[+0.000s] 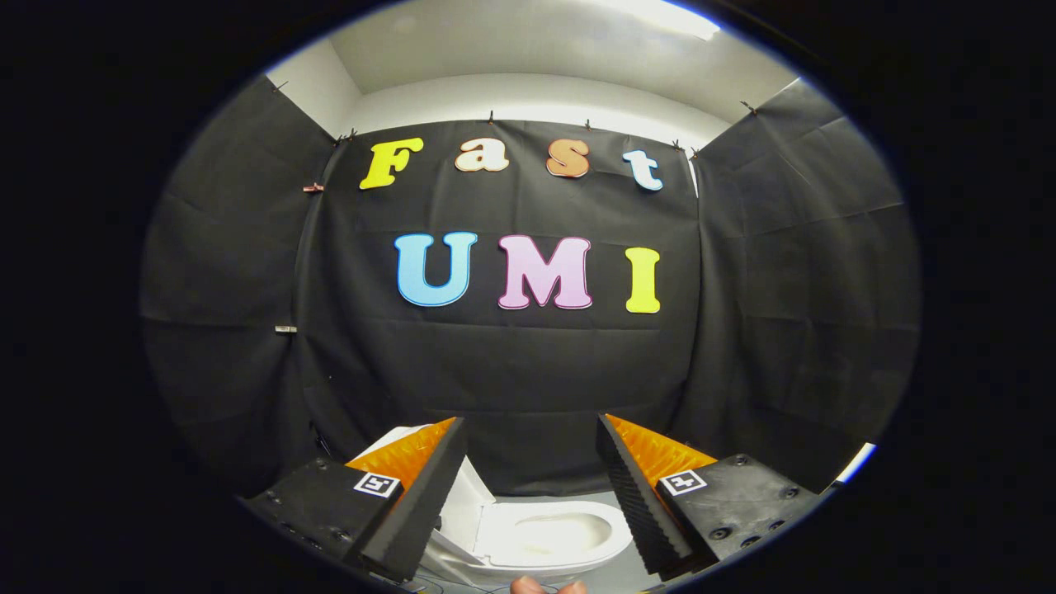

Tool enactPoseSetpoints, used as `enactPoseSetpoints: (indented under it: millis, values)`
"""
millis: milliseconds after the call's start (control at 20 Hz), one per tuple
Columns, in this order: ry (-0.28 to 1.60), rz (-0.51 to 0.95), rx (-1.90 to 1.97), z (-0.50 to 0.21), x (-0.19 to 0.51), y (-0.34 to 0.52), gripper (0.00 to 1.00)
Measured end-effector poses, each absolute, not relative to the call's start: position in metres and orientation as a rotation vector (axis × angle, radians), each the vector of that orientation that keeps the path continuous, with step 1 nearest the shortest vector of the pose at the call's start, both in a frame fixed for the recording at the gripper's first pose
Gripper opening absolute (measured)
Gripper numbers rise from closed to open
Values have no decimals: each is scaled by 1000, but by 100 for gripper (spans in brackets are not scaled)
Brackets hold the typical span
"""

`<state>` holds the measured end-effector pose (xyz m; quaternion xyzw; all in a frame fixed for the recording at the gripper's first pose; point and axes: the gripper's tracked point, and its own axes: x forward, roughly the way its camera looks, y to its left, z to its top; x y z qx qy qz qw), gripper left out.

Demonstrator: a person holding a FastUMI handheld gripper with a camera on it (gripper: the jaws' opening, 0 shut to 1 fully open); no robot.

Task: Open the toilet lid.

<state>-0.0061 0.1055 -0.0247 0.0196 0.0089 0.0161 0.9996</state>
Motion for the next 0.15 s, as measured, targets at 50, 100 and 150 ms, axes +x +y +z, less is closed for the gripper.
enactPoseSetpoints:
  millis: [50,100,150]
  values:
    - [18,32,40,-25,-7,105,98]
    - [18,31,39,-24,-6,105,98]
    - [18,30,39,-24,-6,104,98]
